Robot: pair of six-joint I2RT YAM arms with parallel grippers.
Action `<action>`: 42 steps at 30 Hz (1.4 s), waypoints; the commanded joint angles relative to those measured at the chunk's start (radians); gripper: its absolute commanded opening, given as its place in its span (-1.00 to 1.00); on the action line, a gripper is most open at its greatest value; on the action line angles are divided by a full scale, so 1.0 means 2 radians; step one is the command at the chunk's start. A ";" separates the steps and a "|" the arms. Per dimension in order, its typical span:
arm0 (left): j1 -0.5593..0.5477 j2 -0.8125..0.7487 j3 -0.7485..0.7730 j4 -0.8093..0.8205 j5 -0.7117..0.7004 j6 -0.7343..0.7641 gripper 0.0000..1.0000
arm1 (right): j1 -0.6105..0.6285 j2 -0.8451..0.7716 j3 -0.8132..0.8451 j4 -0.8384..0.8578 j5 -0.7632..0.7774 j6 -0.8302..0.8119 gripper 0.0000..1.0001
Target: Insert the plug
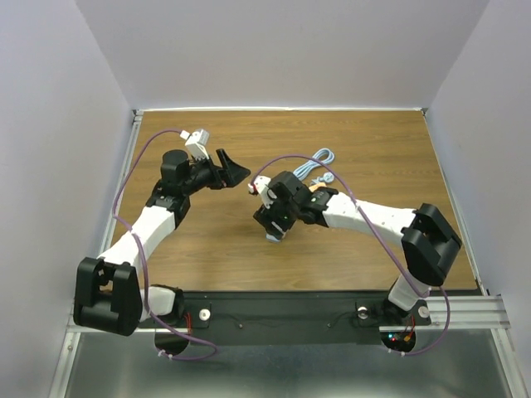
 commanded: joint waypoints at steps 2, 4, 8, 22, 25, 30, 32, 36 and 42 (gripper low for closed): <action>0.000 -0.027 0.043 -0.023 -0.023 0.024 0.94 | 0.004 -0.050 0.040 0.033 0.053 0.016 0.75; 0.000 -0.030 0.051 -0.033 -0.030 0.028 0.94 | 0.003 -0.066 0.041 0.054 0.065 0.019 0.83; 0.000 -0.040 0.080 -0.071 -0.070 0.039 0.95 | -0.012 -0.096 0.014 0.107 0.130 0.043 0.99; 0.002 -0.066 0.119 -0.137 -0.178 0.065 0.97 | -0.237 -0.270 -0.164 0.245 0.267 0.215 1.00; 0.002 -0.066 0.122 -0.140 -0.189 0.066 0.97 | -0.255 -0.298 -0.184 0.250 0.307 0.232 1.00; 0.002 -0.066 0.126 -0.135 -0.205 0.063 0.97 | -0.258 -0.326 -0.204 0.251 0.395 0.254 1.00; 0.002 -0.066 0.130 -0.131 -0.206 0.063 0.97 | -0.258 -0.340 -0.217 0.253 0.421 0.265 1.00; 0.002 -0.066 0.134 -0.121 -0.215 0.062 0.97 | -0.258 -0.351 -0.229 0.258 0.438 0.268 1.00; 0.002 -0.064 0.136 -0.102 -0.226 0.072 0.97 | -0.258 -0.352 -0.231 0.262 0.445 0.261 1.00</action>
